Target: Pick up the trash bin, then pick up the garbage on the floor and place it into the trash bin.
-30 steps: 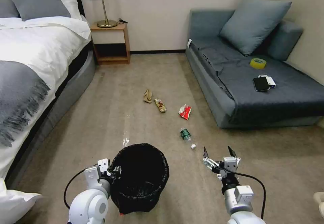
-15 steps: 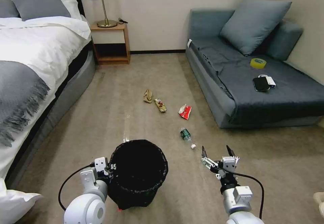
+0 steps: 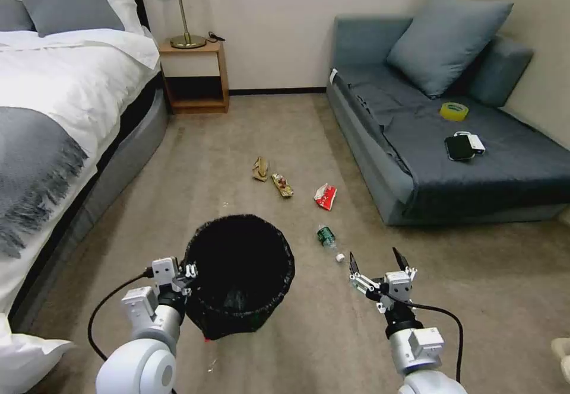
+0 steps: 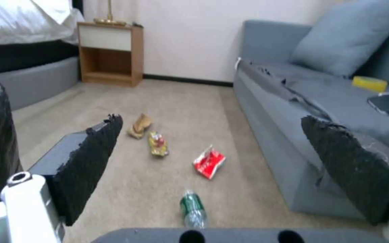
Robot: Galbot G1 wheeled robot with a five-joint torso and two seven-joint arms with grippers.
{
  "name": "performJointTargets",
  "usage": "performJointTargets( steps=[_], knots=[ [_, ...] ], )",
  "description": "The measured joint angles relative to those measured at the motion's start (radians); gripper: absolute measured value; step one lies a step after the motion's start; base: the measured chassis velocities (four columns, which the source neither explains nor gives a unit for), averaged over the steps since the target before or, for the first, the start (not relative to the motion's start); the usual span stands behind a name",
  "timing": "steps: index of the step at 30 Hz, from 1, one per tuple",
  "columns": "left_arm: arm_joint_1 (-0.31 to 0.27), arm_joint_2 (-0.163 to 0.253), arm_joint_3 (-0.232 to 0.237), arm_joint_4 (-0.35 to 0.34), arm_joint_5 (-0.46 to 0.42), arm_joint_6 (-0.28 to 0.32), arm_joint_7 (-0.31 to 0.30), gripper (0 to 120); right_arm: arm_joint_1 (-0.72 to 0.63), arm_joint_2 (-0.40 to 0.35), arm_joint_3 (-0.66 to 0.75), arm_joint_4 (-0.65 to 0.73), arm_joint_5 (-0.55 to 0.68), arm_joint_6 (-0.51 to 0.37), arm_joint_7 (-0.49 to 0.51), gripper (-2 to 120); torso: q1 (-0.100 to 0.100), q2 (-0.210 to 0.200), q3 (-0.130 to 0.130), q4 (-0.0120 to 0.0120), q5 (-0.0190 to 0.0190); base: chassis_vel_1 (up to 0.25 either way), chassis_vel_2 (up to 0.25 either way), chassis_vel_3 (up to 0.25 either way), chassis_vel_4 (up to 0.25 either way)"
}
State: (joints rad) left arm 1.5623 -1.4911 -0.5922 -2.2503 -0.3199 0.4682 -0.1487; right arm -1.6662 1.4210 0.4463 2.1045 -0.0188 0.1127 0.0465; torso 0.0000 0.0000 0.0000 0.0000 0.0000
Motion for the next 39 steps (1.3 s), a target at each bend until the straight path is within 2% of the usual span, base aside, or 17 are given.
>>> performJointTargets(
  steps=[32, 39],
  knots=[
    [0.004, -0.009, -0.012, -0.03, 0.012, -0.044, 0.0, 5, -0.005, 0.002, -0.013, 0.003, 0.008, 0.001, -0.006, 100, 0.0, 0.0, 0.0, 0.0, 0.0, 0.0, 0.0, 0.0, 0.0],
    [0.001, -0.01, -0.014, -0.025, 0.009, -0.048, 0.0, 5, -0.003, 0.001, -0.013, -0.002, 0.015, 0.006, -0.012, 100, 0.0, 0.0, 0.0, -0.0001, -0.0001, -0.091, 0.092, 0.09, -0.088]
  ],
)
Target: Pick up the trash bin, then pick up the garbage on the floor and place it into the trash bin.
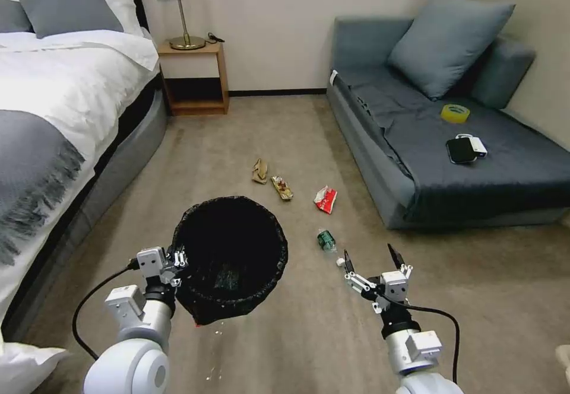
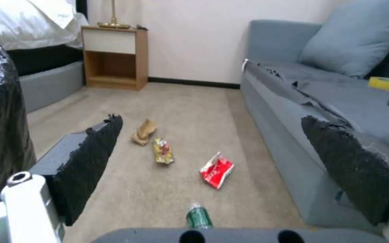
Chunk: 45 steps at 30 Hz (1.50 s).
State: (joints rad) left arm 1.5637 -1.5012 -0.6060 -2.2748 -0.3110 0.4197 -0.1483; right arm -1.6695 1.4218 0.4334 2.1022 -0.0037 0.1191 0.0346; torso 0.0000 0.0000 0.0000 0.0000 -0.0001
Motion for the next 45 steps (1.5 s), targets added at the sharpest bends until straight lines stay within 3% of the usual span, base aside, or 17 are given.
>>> performJointTargets(
  steps=[33, 38, 42, 43, 45],
  knots=[
    [-0.014, 0.002, -0.006, 0.018, -0.013, -0.007, -0.009, 5, 0.052, -0.02, -0.031, -0.082, 0.048, -0.02, 0.023, 100, 0.0, 0.0, 0.0, 0.0, 0.0002, -0.159, 0.159, 0.163, -0.159],
    [-0.028, 0.014, -0.013, 0.03, -0.014, -0.001, -0.01, 5, 0.108, -0.059, -0.05, -0.128, 0.117, -0.075, 0.03, 100, 0.0, 0.0, 0.0, 0.0, 0.0, 0.0, 0.0, 0.0, 0.0],
    [-0.056, 0.037, -0.024, 0.047, -0.025, 0.012, -0.01, 5, 0.185, -0.118, -0.093, -0.187, 0.252, -0.228, 0.048, 100, 0.0, 0.0, 0.0, 0.0001, 0.0002, 0.0, 0.0, 0.0, 0.0],
    [-0.056, 0.037, -0.024, 0.047, -0.025, 0.012, -0.01, 5, 0.185, -0.118, -0.093, -0.187, 0.252, -0.228, 0.048, 100, 0.0, 0.0, 0.0, 0.0001, 0.0002, 0.0, 0.0, 0.0, 0.0],
    [-0.068, 0.047, -0.032, 0.055, -0.03, 0.019, -0.01, 5, 0.232, -0.159, -0.128, -0.22, 0.358, -0.33, 0.067, 100, 0.0, 0.0, 0.0, 0.0, 0.0003, 0.0, 0.0, 0.0, 0.0]
  ],
)
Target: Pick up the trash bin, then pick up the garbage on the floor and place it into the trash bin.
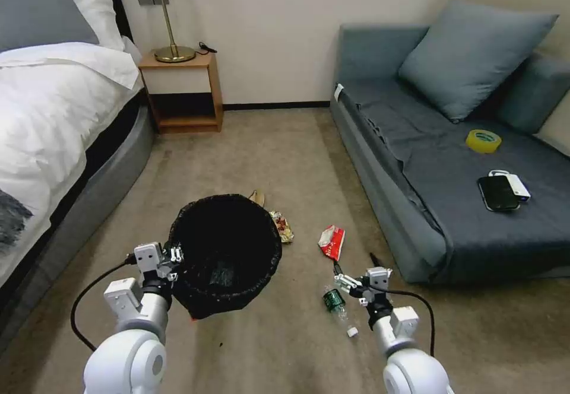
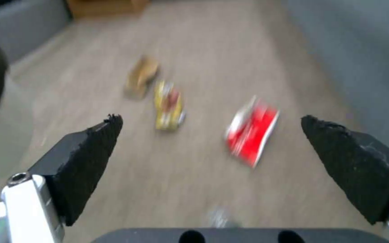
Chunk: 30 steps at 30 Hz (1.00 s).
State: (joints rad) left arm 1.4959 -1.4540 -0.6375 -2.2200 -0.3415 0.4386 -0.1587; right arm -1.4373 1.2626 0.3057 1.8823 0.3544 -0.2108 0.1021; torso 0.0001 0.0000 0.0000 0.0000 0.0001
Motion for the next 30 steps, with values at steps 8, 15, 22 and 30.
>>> performJointTargets(
  steps=[8, 15, 22, 30],
  knots=[
    [-0.021, 0.014, -0.036, 0.029, -0.006, 0.025, 0.014, 5, 0.157, -0.155, -0.108, -0.119, 0.229, -0.29, 0.036, 100, 0.0, 0.0, 0.0, 0.0, -0.0003, 0.0, 0.0, 0.0, 0.0],
    [-0.035, 0.021, -0.06, 0.051, -0.023, 0.031, 0.027, 5, 0.332, -0.266, -0.243, -0.3, 0.277, -0.4, -0.078, 100, 0.0, 0.0, 0.0, 0.0001, -0.0001, 0.0, 0.0, 0.0, 0.0],
    [-0.043, 0.02, -0.07, 0.075, -0.031, 0.03, 0.036, 5, 0.415, -0.303, -0.361, -0.416, 0.271, -0.4, -0.172, 100, 0.0, 0.0, 0.0, 0.0, 0.0, 0.0, 0.0, 0.0, 0.0],
    [-0.042, 0.023, -0.085, 0.09, -0.035, 0.02, 0.046, 5, 0.486, -0.284, -0.451, -0.568, 0.187, -0.334, -0.225, 100, 0.0, 0.0, 0.0, 0.0, -0.0001, 0.0, 0.0, 0.0, 0.0]
  ],
)
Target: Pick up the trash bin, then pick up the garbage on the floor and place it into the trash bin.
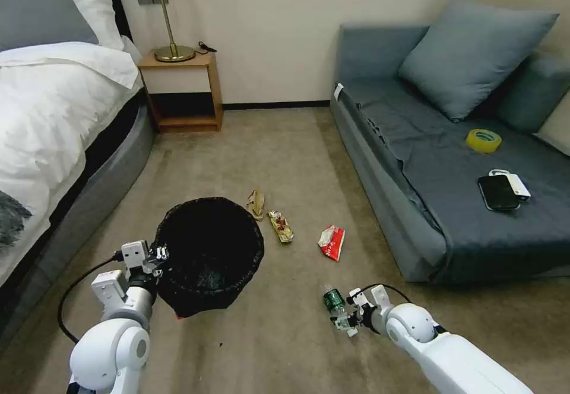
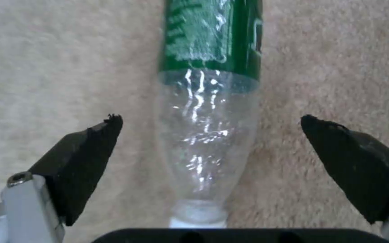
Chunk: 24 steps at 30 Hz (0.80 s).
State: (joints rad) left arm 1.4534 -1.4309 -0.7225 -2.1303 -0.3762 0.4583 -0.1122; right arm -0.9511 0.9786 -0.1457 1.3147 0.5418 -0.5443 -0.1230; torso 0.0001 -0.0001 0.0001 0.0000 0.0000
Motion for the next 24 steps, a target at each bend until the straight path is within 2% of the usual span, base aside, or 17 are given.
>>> performJointTargets(
  steps=[8, 11, 14, 15, 16, 19, 20, 23, 24],
  knots=[
    [0.005, 0.003, -0.015, 0.01, -0.006, -0.012, 0.007, 5, 0.031, 0.048, -0.023, -0.094, -0.041, 0.033, -0.008, 100, 0.0, 0.0, 0.0, 0.0001, 0.0, 0.0, 0.0, 0.0, 0.0],
    [0.005, 0.005, -0.02, 0.014, -0.008, -0.018, 0.011, 5, 0.033, 0.061, -0.027, -0.109, -0.049, 0.036, -0.005, 96, 0.0, 0.0, 0.0, 0.0001, -0.0001, 0.0, 0.0, 0.0, 0.0],
    [0.005, 0.005, -0.023, 0.019, -0.01, -0.022, 0.015, 5, 0.033, 0.074, -0.024, -0.123, -0.059, 0.048, -0.003, 83, 0.0, 0.0, 0.0, -0.0004, -0.0012, 0.0, 0.0, 0.0, 0.0],
    [0.005, 0.005, -0.023, 0.02, -0.01, -0.023, 0.016, 5, 0.032, 0.077, -0.021, -0.125, -0.06, 0.053, -0.003, 78, 0.0, 0.0, 0.0, -0.0003, -0.0011, 0.0, 0.0, 0.0, 0.0],
    [0.005, 0.005, -0.023, 0.02, -0.01, -0.023, 0.016, 5, 0.032, 0.077, -0.021, -0.125, -0.06, 0.053, -0.003, 78, 0.0, 0.0, 0.0, -0.0003, -0.0011, 0.0, 0.0, 0.0, 0.0],
    [0.005, 0.006, -0.02, 0.02, -0.01, -0.023, 0.018, 5, 0.026, 0.085, -0.009, -0.128, -0.063, 0.067, 0.001, 64, 0.0, 0.0, 0.0, -0.0003, -0.0007, 0.0, 0.0, 0.0, 0.0],
    [0.005, 0.006, -0.02, 0.02, -0.01, -0.023, 0.018, 5, 0.026, 0.085, -0.009, -0.128, -0.063, 0.067, 0.001, 64, 0.0, 0.0, 0.0, -0.0003, -0.0007, 0.0, 0.0, 0.0, 0.0],
    [0.002, 0.01, -0.005, 0.02, -0.006, -0.022, 0.02, 5, 0.011, 0.086, 0.007, -0.123, -0.072, 0.085, 0.001, 48, 0.0, 0.0, 0.0, 0.0003, 0.0005, 0.0, 0.0, 0.0, 0.0],
    [0.002, 0.01, -0.005, 0.02, -0.006, -0.022, 0.02, 5, 0.011, 0.086, 0.007, -0.123, -0.072, 0.085, 0.001, 48, 0.0, 0.0, 0.0, 0.0003, 0.0005, 0.0, 0.0, 0.0, 0.0]
  ],
)
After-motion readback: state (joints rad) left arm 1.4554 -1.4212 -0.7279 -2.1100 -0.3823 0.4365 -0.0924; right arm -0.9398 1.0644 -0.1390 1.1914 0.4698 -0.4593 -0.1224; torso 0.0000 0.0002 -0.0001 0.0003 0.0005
